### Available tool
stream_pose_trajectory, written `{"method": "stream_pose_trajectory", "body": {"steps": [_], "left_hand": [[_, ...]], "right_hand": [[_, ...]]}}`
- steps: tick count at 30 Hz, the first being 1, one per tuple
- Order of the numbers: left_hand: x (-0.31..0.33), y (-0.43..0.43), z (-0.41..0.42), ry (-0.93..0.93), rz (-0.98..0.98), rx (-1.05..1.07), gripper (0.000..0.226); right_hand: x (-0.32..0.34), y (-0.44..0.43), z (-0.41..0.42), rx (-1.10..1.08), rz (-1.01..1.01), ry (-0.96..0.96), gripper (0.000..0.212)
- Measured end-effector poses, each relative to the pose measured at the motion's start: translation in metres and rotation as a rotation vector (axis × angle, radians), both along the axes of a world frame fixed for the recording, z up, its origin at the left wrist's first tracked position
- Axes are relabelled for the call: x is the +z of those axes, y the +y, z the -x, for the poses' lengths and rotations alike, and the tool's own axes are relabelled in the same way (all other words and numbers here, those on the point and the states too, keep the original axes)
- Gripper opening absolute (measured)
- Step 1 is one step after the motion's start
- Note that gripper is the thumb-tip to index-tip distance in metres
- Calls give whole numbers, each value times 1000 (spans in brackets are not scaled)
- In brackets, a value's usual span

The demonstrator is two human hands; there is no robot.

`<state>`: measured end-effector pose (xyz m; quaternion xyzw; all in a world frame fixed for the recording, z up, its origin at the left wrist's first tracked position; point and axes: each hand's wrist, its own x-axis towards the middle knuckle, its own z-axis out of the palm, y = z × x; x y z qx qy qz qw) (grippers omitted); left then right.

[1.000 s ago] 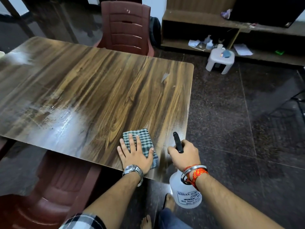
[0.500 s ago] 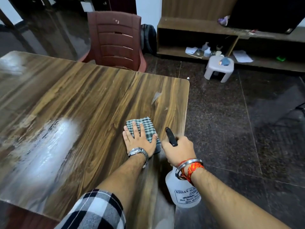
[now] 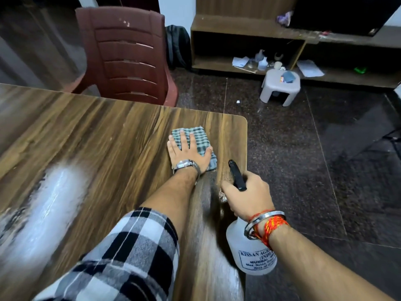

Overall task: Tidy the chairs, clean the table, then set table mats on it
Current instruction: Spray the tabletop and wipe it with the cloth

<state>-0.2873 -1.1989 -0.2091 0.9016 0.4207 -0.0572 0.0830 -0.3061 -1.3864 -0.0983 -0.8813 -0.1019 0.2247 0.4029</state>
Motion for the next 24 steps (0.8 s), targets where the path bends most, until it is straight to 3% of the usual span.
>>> {"method": "stream_pose_trajectory", "body": {"steps": [5, 10, 15, 24], "left_hand": [[-2, 9, -16, 16, -5, -20, 90], [3, -1, 21, 9, 8, -6, 93], [6, -21, 100, -3, 19, 88, 94], [18, -85, 298, 72, 71, 357, 91]], "right_hand": [[-8, 0, -5, -20, 37, 9, 33], [-2, 3, 16, 14, 16, 29, 35], [8, 8, 51, 110, 3, 53, 25], [29, 11, 135, 290, -2, 64, 30]]}}
